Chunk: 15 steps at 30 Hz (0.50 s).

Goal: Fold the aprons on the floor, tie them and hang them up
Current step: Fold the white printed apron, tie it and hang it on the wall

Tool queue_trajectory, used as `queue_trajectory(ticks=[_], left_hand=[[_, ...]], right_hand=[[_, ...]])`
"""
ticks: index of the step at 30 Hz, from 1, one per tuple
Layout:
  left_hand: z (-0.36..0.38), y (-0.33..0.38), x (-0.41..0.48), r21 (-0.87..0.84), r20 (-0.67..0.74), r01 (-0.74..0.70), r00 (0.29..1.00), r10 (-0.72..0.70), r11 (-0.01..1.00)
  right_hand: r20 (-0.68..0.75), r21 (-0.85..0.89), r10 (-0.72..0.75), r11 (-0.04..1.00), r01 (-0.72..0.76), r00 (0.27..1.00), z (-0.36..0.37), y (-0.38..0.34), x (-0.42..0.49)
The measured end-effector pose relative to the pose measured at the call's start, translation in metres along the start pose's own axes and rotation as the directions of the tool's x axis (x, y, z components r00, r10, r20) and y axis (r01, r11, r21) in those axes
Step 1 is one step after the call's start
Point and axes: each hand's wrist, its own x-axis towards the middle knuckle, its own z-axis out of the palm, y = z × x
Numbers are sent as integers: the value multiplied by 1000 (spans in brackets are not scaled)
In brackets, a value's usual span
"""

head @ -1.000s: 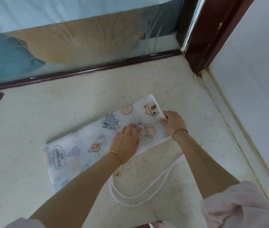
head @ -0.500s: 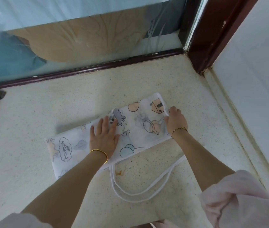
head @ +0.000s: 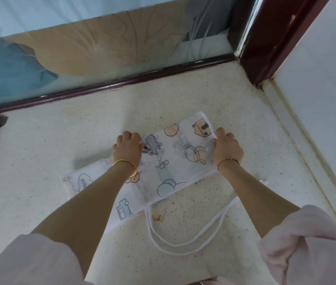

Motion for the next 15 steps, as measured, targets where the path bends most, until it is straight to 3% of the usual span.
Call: queue_trajectory(ticks=[7, 9, 11, 13, 15], left_hand=[[4, 1, 16, 16, 34, 29, 999, -29, 999], [4, 0, 17, 4, 40, 7, 999, -8, 1000], [4, 0, 17, -5, 39, -51, 998, 51, 999], [5, 0, 16, -13, 41, -121, 992, 122, 993], [4, 2, 14, -76, 56, -155, 986, 160, 985]], right_hand=[[-102, 74, 32, 997, -25, 994, 0, -4, -9], [-229, -39, -18, 999, 10, 973, -4, -3, -23], [-331, -140, -161, 983, 120, 930, -4, -6, -43], [-285, -171, -309, 948, 269, 907, 7, -11, -65], [-148, -137, -276, 957, 257, 950, 21, -18, -81]])
